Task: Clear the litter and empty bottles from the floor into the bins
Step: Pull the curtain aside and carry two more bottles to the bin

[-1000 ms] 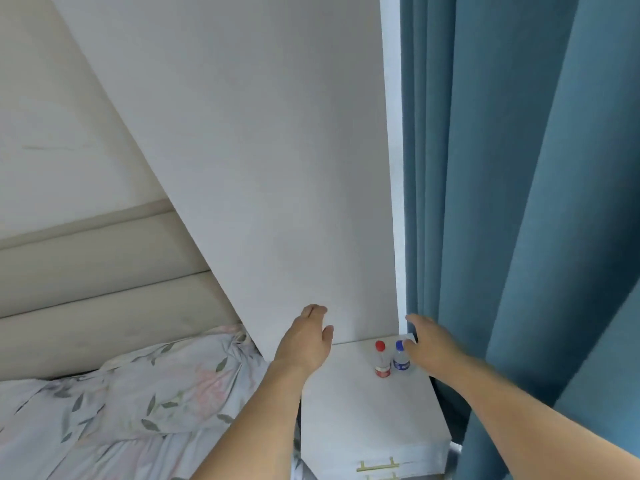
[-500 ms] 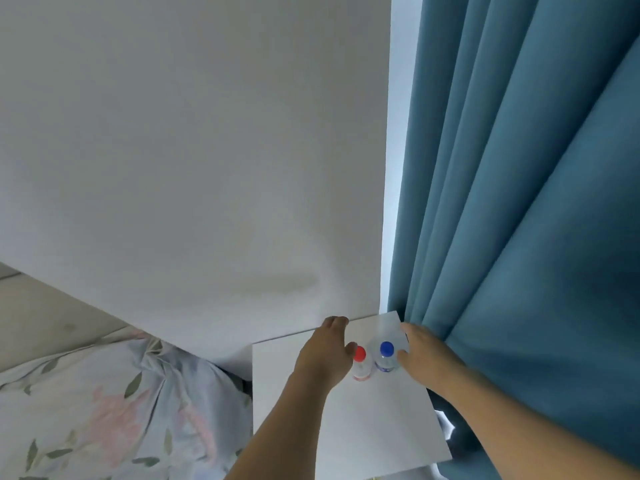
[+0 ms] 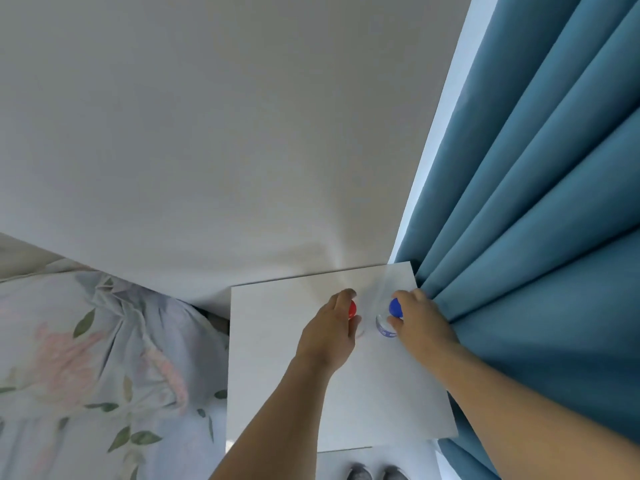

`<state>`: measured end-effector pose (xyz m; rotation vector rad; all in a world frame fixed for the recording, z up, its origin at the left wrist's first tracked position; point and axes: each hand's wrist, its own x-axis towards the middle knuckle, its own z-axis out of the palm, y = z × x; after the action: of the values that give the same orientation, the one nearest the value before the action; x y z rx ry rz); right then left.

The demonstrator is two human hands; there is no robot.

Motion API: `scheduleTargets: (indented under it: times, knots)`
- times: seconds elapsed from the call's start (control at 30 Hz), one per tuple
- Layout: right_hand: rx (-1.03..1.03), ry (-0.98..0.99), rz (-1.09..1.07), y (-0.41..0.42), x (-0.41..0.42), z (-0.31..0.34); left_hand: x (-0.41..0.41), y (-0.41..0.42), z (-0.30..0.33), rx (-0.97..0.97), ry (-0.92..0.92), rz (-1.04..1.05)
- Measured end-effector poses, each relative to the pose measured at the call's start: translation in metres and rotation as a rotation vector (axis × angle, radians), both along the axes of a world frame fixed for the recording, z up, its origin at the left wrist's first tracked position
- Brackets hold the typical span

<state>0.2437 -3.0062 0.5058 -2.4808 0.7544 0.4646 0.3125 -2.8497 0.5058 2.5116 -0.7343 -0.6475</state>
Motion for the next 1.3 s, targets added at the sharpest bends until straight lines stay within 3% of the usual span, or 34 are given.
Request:
scheduleTargets:
  times: [0.13,0.3,0.53,0.97,1.3]
  knots:
    - [-0.009,-0.056,0.022,0.011,0.011,0.057,0.005,0.019,0.056,0.018,-0.02,0.049]
    - [0.002,-0.152,0.139,0.043,0.018,0.173,-0.001,0.06,0.163,-0.039,-0.063,0.202]
    - [0.069,-0.297,0.318,0.138,-0.006,0.279,-0.065,0.142,0.276,-0.008,-0.194,0.445]
    - [0.184,-0.352,0.83,0.341,-0.038,0.351,-0.2,0.36,0.337,0.021,-0.322,1.032]
    - [0.356,-0.353,1.214,0.538,-0.134,0.377,-0.353,0.524,0.364,0.104,-0.379,1.401]
